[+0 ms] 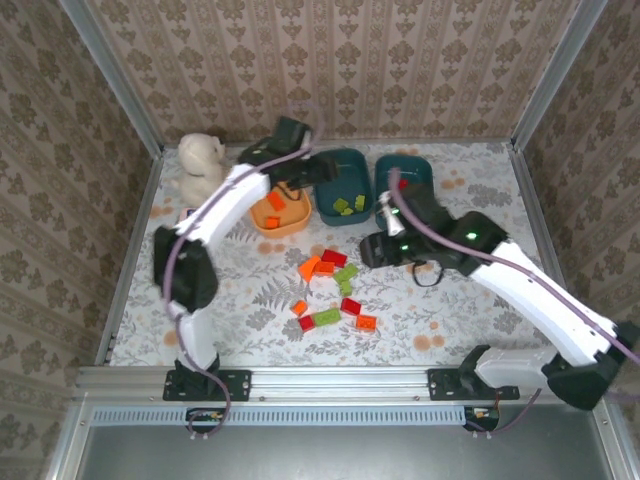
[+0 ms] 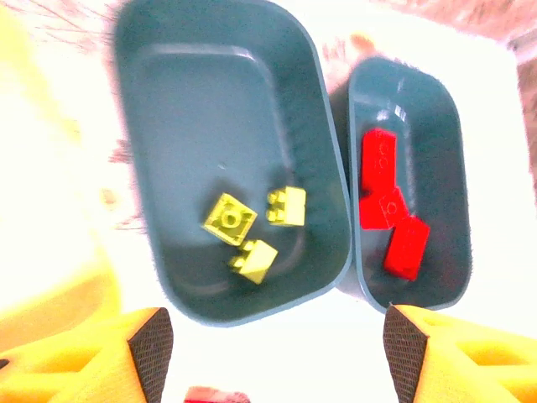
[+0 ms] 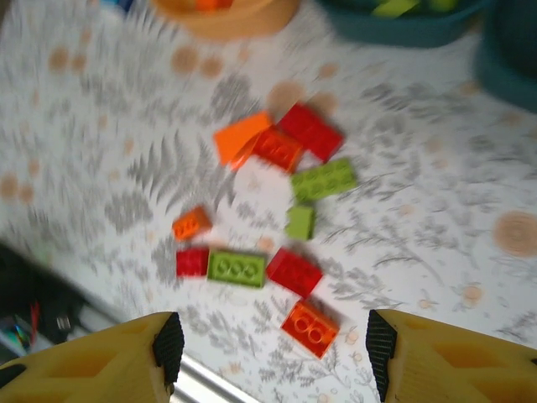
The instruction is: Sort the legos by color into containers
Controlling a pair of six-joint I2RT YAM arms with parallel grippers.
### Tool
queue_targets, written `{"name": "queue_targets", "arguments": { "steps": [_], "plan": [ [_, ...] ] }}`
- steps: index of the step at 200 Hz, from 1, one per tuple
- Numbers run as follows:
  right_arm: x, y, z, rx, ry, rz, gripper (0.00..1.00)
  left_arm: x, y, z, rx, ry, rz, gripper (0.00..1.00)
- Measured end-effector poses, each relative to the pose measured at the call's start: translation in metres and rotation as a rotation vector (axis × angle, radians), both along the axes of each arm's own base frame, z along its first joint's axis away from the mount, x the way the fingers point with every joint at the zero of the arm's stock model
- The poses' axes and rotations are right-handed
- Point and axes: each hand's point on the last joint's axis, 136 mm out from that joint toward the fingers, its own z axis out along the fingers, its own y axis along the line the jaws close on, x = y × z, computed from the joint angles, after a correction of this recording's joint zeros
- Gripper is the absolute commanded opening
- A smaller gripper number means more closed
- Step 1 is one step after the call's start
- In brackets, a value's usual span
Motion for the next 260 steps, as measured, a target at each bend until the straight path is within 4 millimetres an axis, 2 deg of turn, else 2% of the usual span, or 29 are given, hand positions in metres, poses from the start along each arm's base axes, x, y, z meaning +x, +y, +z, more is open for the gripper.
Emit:
{"name": "queue_targets", "arguments": {
  "steps": [12, 25, 56, 70, 95, 122, 154, 179, 221, 260],
  "plan": [
    [-0.011, 0.027, -0.02, -0.043, 0.026, 0.119, 0.66, -0.015, 0.037, 0.018, -0.03, -0.032, 0.077, 0.71],
    [-0.023, 0.051, -0.045, -0.104, 0.06, 0.229, 0.67, -0.038, 0.071, 0.022, -0.044, -0.034, 0.151, 0.71],
    [-0.048, 0.096, -0.115, -0.231, 0.173, 0.411, 0.68, -0.109, 0.146, -0.005, -0.016, 0.027, 0.332, 0.72],
    [-0.06, 0.11, -0.144, -0.283, 0.211, 0.469, 0.68, -0.141, 0.173, -0.009, -0.003, 0.031, 0.399, 0.72],
    [-0.076, 0.128, -0.182, -0.359, 0.267, 0.519, 0.68, -0.188, 0.204, 0.005, -0.028, -0.012, 0.478, 0.72],
    [-0.074, 0.14, -0.204, -0.393, 0.3, 0.479, 0.69, -0.216, 0.218, 0.01, -0.038, -0.021, 0.511, 0.72],
    [-0.067, 0.143, -0.205, -0.391, 0.299, 0.423, 0.68, -0.23, 0.224, 0.0, -0.005, 0.028, 0.518, 0.72],
    [-0.062, 0.152, -0.206, -0.373, 0.293, 0.399, 0.66, -0.237, 0.226, -0.003, 0.008, 0.045, 0.519, 0.72],
    [-0.06, 0.153, -0.217, -0.39, 0.303, 0.374, 0.62, -0.24, 0.227, -0.005, 0.015, 0.057, 0.519, 0.72],
    [-0.056, 0.156, -0.216, -0.391, 0.291, 0.369, 0.58, -0.24, 0.226, -0.006, 0.013, 0.063, 0.513, 0.71]
  ]
}}
